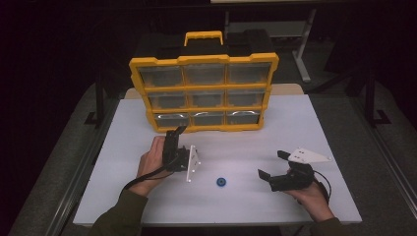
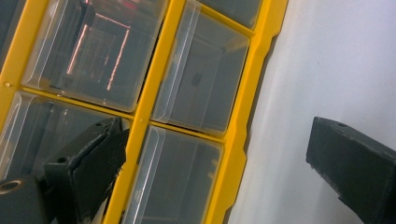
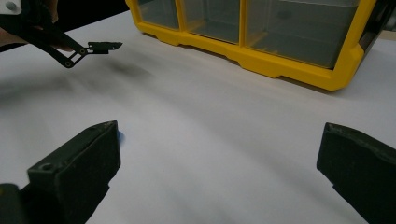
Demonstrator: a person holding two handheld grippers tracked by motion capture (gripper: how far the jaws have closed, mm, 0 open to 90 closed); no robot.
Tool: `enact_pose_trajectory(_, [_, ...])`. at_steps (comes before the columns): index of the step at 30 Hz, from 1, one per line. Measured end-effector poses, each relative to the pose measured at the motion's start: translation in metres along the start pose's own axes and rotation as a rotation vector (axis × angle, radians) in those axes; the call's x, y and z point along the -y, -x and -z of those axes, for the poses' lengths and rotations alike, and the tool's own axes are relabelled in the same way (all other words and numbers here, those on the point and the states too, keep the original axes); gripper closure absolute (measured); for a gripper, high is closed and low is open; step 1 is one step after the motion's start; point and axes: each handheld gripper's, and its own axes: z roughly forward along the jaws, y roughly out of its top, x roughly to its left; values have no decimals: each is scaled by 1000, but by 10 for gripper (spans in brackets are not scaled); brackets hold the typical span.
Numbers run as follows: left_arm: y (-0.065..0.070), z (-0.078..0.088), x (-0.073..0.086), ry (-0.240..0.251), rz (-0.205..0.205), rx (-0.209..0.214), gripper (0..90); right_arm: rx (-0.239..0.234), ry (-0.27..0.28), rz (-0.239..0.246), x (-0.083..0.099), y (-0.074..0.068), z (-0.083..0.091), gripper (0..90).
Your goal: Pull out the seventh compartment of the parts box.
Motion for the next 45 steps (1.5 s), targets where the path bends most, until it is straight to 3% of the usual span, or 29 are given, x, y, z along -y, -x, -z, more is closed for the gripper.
enact_pose_trajectory(20, [10,-1,-3,-13,-130,-57,35,-2,-2,3,0,-1,0,0])
enact_pose_trajectory(30, [9,-4,-2,-33,-130,-59,35,2,2,0,0,0,-1,0])
enact_pose_trajectory(45, [-5,-15,2,-62,-137,-90,35,2,2,0,0,0,0,0])
